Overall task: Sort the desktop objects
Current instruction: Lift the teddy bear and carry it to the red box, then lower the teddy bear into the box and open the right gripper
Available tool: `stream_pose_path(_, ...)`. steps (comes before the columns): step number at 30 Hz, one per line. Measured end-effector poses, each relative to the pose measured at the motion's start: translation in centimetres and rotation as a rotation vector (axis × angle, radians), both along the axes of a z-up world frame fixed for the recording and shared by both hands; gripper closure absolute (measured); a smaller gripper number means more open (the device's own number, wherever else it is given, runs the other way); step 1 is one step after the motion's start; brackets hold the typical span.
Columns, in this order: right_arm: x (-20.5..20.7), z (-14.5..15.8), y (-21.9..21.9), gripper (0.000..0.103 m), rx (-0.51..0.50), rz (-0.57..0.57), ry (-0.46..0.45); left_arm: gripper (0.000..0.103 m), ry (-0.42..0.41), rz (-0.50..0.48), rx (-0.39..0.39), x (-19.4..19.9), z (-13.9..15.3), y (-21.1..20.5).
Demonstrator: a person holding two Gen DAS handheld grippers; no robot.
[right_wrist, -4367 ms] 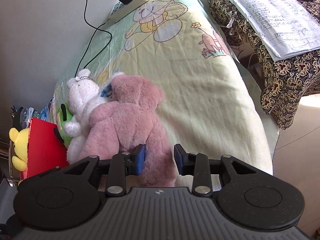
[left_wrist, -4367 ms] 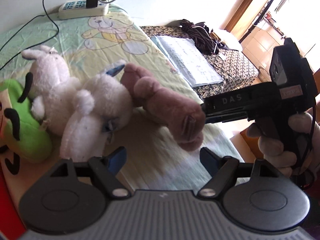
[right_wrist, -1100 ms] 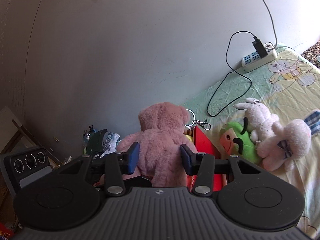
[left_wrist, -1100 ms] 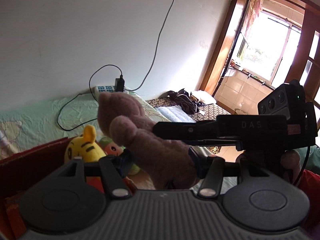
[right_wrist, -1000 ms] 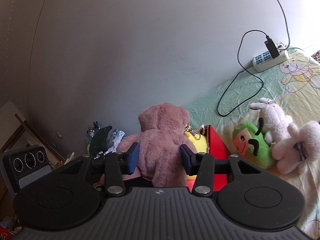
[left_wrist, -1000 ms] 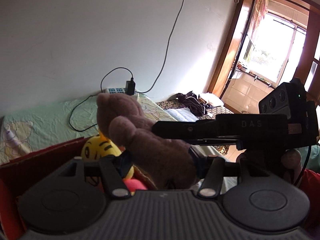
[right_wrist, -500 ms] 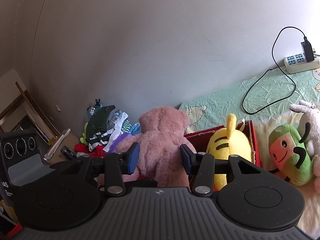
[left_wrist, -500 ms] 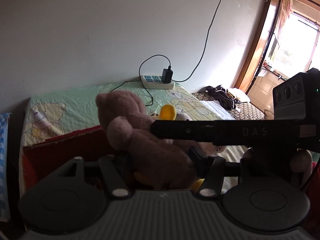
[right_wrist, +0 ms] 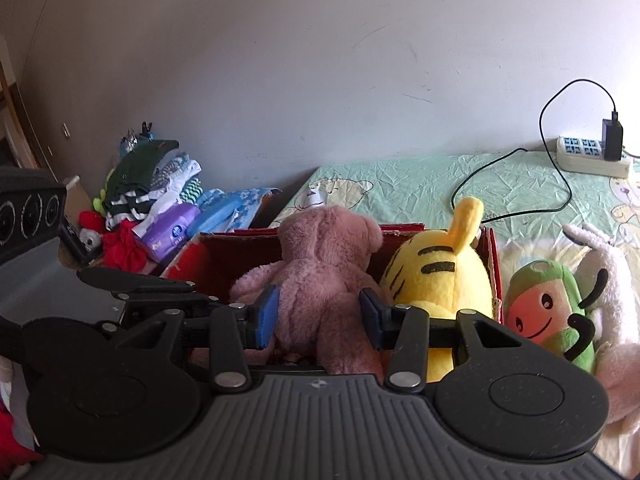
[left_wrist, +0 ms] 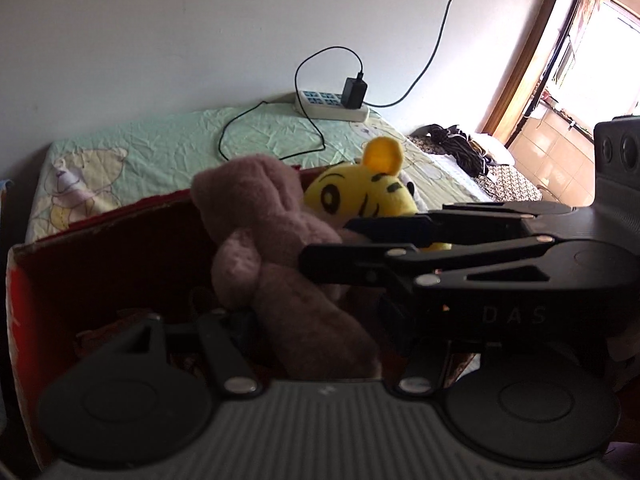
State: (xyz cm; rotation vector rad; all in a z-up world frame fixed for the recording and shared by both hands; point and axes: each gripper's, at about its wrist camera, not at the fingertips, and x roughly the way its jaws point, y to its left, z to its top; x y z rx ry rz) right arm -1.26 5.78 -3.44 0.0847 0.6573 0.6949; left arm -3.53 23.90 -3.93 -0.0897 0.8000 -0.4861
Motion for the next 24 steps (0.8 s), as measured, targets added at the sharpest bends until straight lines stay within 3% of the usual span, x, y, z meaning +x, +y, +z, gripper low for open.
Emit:
stream_pose_path(6, -0.8, 0.4, 1.2, 0.055, -0.099, 0.027, -0.024, 0.038, 0.048, -0.016, 0.006, -0.2, -1.1, 0.4)
stream_pose_path(9, -0.8, 0.1, 2.1, 0.055, -0.160, 0.036, -0.034, 0.046, 0.080, 0.004, 0.055, -0.2, -2.1, 0.1)
stream_pose_path(11, -0.6, 0.0, 2.4, 0.061, -0.178, 0.036, -0.023, 0.046, 0.099, 0.005, 0.067, -0.3, -2.7, 0.0)
stream_pose_path(24, -0.6, 0.6, 0.9, 0.069, -0.122, 0.013, 0.039, 0.045, 0.132, -0.005, 0.072, -0.9, -2.4, -0.2)
